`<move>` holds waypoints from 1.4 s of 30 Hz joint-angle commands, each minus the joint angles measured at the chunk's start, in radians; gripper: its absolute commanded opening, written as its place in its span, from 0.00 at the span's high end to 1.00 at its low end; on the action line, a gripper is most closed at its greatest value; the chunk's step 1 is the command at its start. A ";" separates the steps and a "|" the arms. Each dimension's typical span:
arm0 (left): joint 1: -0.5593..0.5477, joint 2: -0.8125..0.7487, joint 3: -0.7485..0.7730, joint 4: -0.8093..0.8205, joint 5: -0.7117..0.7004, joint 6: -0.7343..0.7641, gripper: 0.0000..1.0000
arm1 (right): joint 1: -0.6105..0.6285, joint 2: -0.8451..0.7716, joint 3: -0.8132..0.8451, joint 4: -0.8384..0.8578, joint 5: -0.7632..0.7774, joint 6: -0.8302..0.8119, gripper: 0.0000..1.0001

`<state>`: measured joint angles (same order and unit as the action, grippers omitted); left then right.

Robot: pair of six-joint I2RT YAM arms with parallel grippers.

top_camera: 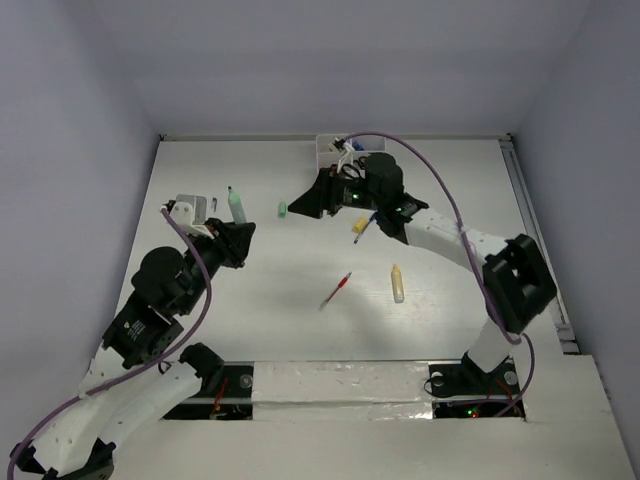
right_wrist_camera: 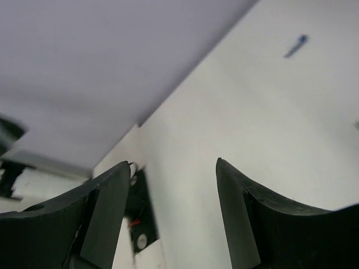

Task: Sort the stationery into containers
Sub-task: Pick up the pen cap from the center of the board.

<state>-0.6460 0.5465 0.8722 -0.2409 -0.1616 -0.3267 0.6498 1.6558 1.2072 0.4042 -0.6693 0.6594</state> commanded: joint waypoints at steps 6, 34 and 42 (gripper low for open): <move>0.002 -0.011 -0.055 0.015 -0.078 0.097 1.00 | 0.088 0.330 0.377 -0.381 0.474 -0.121 0.30; 0.011 -0.033 -0.137 0.112 0.223 0.112 1.00 | 0.097 0.918 1.023 -0.723 0.757 -0.026 0.52; 0.011 -0.033 -0.137 0.112 0.224 0.114 1.00 | 0.097 0.938 1.016 -0.720 0.755 -0.003 0.69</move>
<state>-0.6392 0.5247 0.7452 -0.1978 0.0498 -0.2245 0.7456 2.5675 2.2024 -0.3069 0.0895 0.6380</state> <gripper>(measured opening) 0.156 0.341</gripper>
